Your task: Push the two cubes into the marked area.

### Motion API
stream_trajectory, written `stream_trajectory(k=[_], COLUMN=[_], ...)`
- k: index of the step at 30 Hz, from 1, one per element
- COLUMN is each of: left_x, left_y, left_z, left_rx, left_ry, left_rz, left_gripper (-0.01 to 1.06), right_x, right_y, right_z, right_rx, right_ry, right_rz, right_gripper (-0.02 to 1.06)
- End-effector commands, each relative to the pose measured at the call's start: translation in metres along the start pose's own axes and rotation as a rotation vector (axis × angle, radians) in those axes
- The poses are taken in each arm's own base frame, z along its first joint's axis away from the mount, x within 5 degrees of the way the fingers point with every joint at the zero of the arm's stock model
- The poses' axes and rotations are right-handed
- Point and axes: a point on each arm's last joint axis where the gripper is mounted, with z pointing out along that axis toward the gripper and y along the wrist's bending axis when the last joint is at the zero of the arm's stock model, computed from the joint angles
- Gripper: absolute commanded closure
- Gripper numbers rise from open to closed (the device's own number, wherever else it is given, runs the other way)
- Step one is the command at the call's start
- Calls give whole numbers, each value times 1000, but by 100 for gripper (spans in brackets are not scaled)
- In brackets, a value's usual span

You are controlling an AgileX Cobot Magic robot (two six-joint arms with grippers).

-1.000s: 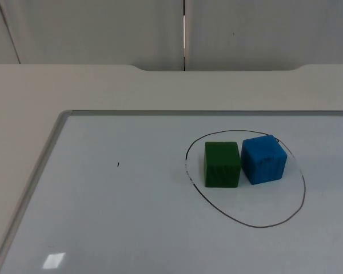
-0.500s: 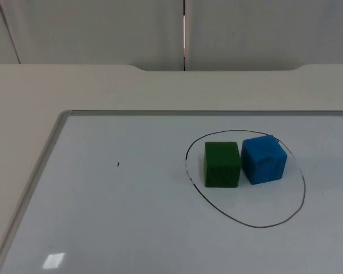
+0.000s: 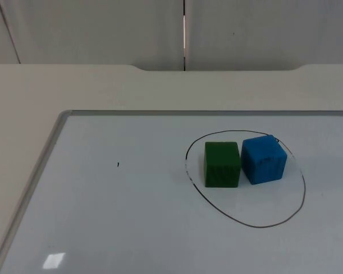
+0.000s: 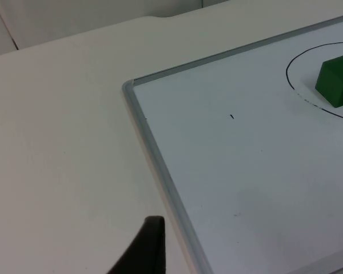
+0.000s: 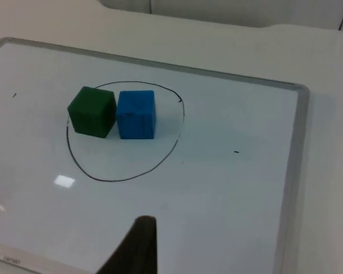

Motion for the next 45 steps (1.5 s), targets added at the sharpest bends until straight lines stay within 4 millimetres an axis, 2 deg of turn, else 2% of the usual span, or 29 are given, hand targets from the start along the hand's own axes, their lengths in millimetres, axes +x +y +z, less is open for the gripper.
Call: stream_trajectory(k=[1, 16, 45], left_x=[0, 0, 0], left_y=[1, 1, 1], left_z=[0, 0, 0], left_rx=[-8, -8, -25], left_ry=[-10, -10, -9], left_rz=[1, 1, -5], left_gripper=[0, 0, 0], right_x=[1, 1, 1], right_y=[0, 2, 2], right_z=[0, 0, 0], right_rx=[24, 210, 222], right_ry=[-2, -2, -2], right_rz=[-4, 92, 98], right_gripper=[-1, -1, -1])
